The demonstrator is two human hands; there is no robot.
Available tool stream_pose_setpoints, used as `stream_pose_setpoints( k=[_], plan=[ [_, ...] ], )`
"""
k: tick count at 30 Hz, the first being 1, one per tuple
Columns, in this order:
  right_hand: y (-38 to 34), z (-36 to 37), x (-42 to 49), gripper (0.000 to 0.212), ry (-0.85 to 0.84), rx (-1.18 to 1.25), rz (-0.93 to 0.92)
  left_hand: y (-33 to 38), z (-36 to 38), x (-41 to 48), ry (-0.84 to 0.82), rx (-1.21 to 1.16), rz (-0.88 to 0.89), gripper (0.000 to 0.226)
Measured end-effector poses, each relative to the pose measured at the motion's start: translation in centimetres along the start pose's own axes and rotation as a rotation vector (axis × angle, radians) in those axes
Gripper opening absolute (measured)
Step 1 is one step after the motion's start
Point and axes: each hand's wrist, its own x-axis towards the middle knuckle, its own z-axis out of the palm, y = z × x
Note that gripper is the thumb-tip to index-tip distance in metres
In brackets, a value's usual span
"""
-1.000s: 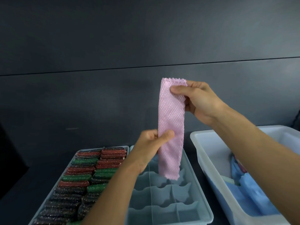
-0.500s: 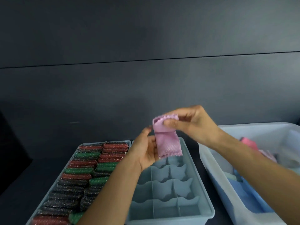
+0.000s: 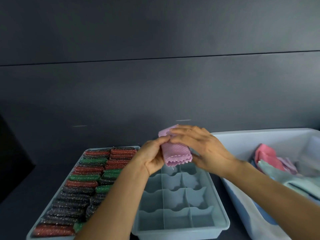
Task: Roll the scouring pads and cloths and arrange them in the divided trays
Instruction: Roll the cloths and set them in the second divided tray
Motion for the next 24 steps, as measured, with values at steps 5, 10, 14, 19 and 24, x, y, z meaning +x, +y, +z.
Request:
stream_pose_setpoints(
  k=[5, 10, 14, 19, 24],
  plan=[
    [-1.0, -0.2, 0.6, 0.014, 0.207, 0.764, 0.464, -0.8, -0.6, -0.1, 0.115, 0.173, 0.089, 0.05],
    [-0.1, 0.0, 0.9, 0.022, 0.177, 1.14, 0.873, -1.7, -0.6, -1.1, -0.115, 0.404, 0.226, 0.089],
    [-0.6, 0.2, 0.8, 0.039, 0.16, 1.205, 0.904, -1.7, 0.3, -1.9, -0.009, 0.459, 0.371, 0.052],
    [-1.1, -0.2, 0.4, 0.016, 0.187, 1.343, 0.821, -1.7, 0.3, -2.0, 0.036, 0.299, 0.473, 0.012],
    [-1.5, -0.3, 0.1, 0.019, 0.255, 1.283, 0.765, -1.5, 0.1, -2.5, -0.086, 0.29, 0.441, 0.027]
  ],
)
